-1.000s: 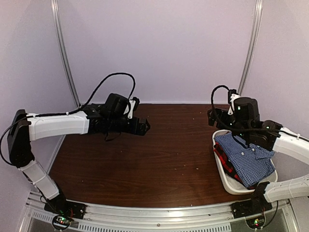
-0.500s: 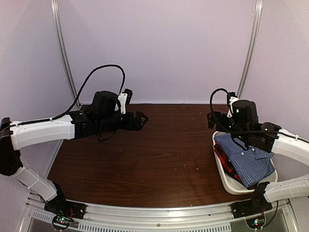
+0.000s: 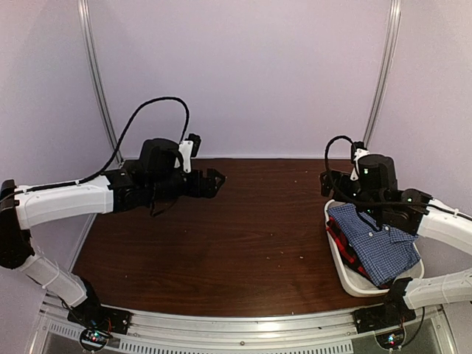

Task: Fold and stack the long sleeve shirts
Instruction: Reset both arms

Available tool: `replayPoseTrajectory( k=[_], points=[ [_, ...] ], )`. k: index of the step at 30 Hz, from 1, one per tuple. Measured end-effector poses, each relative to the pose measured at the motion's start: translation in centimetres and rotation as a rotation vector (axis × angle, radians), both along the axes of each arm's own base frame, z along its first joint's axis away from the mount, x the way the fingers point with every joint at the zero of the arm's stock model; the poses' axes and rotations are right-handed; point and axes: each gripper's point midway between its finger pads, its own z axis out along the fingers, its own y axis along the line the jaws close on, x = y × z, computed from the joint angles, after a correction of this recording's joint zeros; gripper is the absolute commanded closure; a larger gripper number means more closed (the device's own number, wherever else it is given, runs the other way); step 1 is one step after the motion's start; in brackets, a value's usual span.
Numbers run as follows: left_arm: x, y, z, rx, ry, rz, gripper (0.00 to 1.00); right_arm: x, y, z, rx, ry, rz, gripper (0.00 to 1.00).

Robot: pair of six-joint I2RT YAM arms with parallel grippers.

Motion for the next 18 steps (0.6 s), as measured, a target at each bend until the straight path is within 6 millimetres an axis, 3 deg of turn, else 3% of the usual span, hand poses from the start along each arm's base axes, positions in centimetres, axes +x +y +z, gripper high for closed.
replayPoseTrajectory(
  k=[18],
  points=[
    [0.37,0.65,0.85,-0.008,-0.03,0.039,0.02,-0.43,-0.59,0.49,0.009,-0.019,-0.011,0.0]
  ],
)
